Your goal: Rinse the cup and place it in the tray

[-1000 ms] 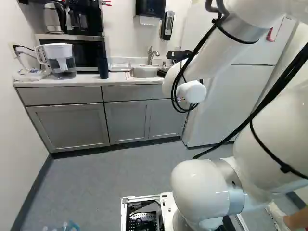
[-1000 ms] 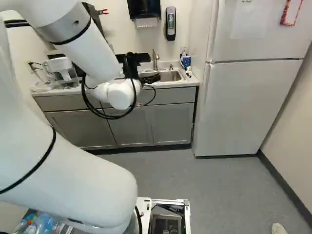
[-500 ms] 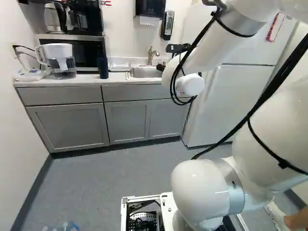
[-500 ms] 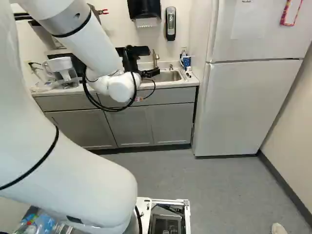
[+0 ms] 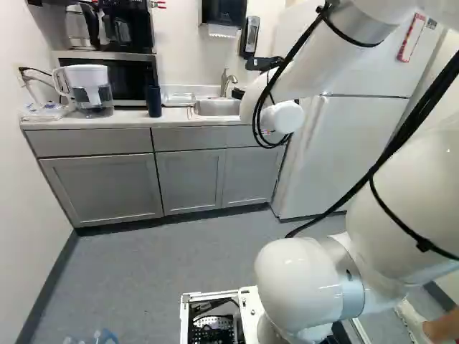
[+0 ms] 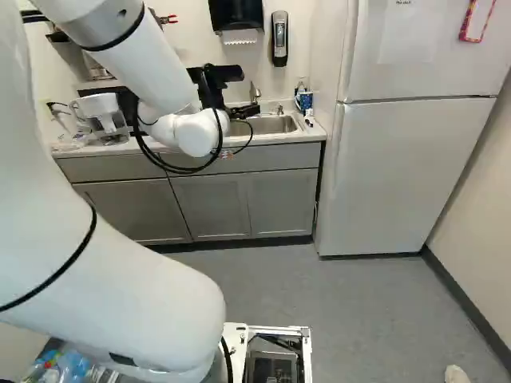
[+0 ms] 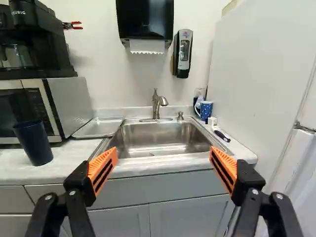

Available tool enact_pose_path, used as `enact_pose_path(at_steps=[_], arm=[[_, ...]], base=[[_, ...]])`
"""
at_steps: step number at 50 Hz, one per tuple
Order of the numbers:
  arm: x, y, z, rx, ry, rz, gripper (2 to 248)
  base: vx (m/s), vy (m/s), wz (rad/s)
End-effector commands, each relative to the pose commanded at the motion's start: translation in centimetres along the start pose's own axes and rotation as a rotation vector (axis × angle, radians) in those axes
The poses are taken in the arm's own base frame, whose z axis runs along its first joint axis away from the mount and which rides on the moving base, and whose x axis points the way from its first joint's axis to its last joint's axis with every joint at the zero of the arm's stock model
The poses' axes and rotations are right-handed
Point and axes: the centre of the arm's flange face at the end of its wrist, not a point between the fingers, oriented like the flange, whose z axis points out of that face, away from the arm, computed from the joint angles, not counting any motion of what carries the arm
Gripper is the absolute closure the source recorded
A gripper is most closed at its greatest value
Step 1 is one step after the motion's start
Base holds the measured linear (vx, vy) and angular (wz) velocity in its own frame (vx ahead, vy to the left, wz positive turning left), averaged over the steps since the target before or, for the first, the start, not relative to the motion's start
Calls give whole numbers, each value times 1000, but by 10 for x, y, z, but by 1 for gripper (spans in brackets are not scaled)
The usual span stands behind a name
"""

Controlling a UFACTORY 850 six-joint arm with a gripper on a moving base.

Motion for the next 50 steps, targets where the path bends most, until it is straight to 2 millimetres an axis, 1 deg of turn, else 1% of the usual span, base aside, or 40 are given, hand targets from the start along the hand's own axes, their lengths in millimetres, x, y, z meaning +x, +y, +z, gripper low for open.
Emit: enact_pose_path(at_steps=[50], arm=[[42, -8, 14, 18, -29, 0, 3]], base=[[0, 0, 0]])
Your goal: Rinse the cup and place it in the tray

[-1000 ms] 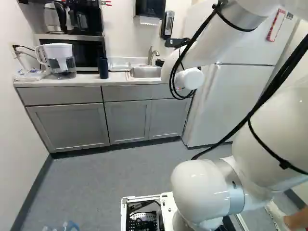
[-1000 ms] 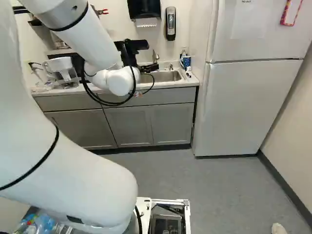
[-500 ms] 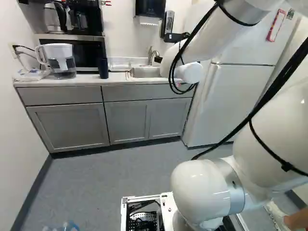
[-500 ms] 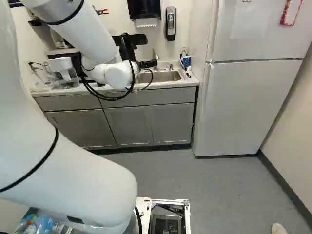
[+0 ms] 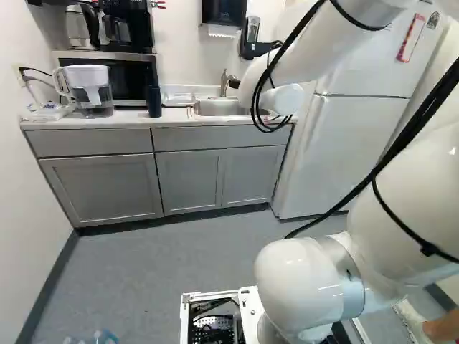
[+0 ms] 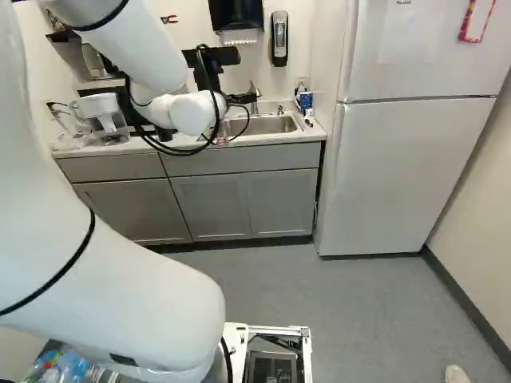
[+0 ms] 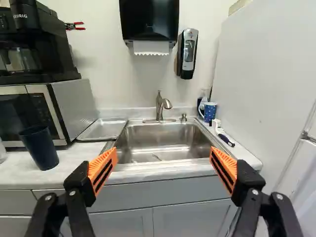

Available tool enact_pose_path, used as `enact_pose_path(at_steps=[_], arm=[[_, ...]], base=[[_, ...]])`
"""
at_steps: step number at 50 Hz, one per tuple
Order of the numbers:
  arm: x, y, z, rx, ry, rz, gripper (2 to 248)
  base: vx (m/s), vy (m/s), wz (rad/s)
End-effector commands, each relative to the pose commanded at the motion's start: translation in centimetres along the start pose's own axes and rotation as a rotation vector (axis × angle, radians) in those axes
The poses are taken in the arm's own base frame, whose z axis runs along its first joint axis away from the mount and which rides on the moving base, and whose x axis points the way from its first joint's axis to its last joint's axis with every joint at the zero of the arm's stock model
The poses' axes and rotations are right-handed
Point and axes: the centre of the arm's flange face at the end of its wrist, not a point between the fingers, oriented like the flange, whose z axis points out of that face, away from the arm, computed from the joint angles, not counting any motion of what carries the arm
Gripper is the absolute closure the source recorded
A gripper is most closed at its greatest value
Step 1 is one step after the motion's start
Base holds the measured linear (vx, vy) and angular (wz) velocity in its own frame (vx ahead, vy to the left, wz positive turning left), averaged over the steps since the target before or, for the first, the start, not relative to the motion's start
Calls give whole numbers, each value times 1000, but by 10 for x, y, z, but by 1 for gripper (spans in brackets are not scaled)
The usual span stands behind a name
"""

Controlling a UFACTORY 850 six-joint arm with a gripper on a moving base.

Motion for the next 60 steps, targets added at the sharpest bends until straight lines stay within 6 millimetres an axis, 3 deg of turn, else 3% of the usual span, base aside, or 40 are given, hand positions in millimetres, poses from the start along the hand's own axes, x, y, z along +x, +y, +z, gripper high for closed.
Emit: enact_pose_path(at_steps=[60], arm=[[60, -7, 8, 16, 64, 0, 3]], base=[[0, 0, 0]])
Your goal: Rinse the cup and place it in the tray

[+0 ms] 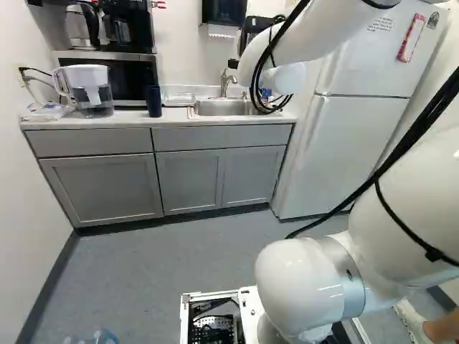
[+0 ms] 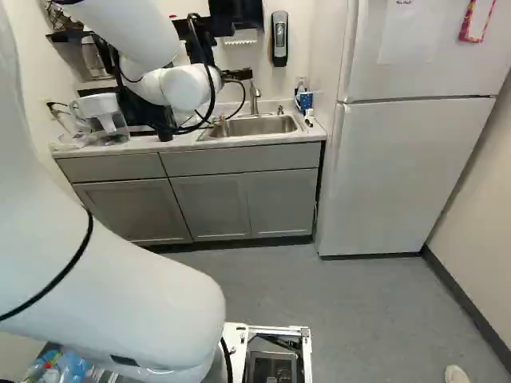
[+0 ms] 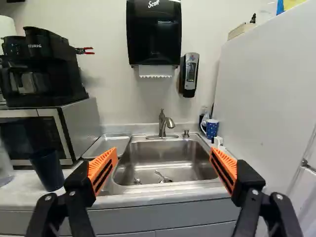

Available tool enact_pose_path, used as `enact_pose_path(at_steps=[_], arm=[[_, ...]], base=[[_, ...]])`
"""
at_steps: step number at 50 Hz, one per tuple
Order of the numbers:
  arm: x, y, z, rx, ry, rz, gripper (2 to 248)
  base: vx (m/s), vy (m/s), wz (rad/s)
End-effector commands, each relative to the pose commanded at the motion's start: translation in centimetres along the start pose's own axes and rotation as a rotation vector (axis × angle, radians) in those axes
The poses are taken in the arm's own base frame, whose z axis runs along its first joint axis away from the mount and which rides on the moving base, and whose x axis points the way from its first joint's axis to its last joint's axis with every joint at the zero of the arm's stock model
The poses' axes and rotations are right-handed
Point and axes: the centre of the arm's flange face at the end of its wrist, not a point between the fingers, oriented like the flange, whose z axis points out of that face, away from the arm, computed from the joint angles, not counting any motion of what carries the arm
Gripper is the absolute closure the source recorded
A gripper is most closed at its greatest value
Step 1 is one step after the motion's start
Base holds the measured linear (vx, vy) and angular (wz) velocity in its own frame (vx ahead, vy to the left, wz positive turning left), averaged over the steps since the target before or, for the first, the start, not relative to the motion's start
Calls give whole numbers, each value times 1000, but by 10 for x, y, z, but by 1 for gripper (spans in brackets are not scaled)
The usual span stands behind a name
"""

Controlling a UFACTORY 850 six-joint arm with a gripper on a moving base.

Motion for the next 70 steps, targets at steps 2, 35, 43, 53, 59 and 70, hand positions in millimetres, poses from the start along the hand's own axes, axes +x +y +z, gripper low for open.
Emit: enact_pose_path(at_steps=[2, 35, 43, 53, 59, 70], arm=[[2, 0, 0, 1, -1, 0, 3], [25, -1, 1, 3, -16, 0, 3], [25, -1, 1, 3, -16, 0, 3], [25, -1, 1, 3, -16, 0, 3], [25, -1, 1, 3, -16, 0, 3], [25, -1, 1, 3, -16, 0, 3]], base=[[0, 0, 0], [0, 0, 0], [0, 0, 0], [0, 0, 0], [0, 0, 0], [0, 0, 0]])
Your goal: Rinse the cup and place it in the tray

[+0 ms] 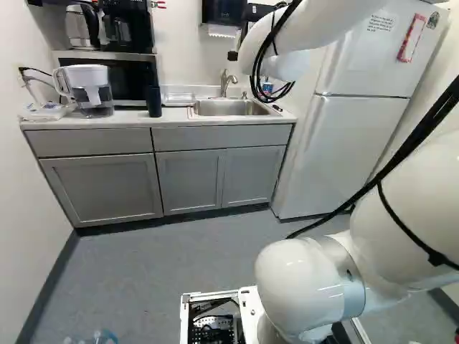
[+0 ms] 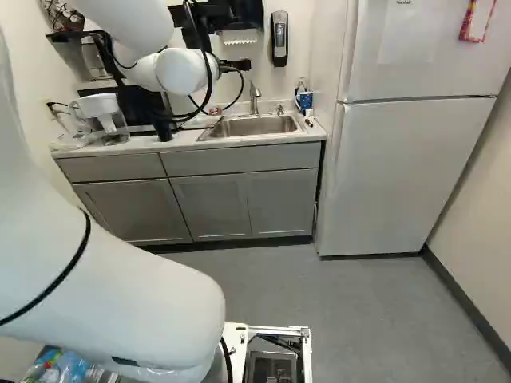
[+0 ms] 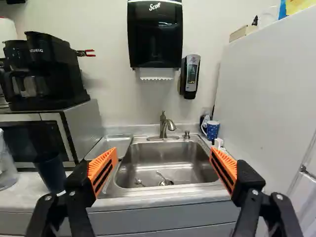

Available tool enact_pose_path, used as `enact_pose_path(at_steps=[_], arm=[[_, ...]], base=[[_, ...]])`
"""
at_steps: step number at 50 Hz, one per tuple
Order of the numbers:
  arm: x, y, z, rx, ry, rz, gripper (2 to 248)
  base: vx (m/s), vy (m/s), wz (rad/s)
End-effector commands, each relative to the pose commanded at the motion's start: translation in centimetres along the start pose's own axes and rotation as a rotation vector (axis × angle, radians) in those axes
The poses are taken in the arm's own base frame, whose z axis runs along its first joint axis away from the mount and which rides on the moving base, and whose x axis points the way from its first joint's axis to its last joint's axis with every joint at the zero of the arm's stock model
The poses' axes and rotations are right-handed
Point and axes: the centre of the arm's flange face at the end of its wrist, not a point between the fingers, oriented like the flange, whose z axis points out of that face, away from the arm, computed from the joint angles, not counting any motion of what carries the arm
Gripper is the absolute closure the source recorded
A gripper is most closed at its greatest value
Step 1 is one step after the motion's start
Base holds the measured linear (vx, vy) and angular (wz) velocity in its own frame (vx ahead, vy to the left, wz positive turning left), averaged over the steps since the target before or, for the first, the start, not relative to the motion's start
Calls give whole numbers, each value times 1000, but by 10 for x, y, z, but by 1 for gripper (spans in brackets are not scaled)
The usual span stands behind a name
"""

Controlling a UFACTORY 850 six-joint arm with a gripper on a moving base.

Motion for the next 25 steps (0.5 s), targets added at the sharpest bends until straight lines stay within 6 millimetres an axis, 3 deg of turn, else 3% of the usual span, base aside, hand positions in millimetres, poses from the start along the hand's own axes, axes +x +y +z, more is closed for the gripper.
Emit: enact_pose_path(at_steps=[25], arm=[[0, 0, 0, 0, 0, 0, 3]], base=[[28, 3, 4]])
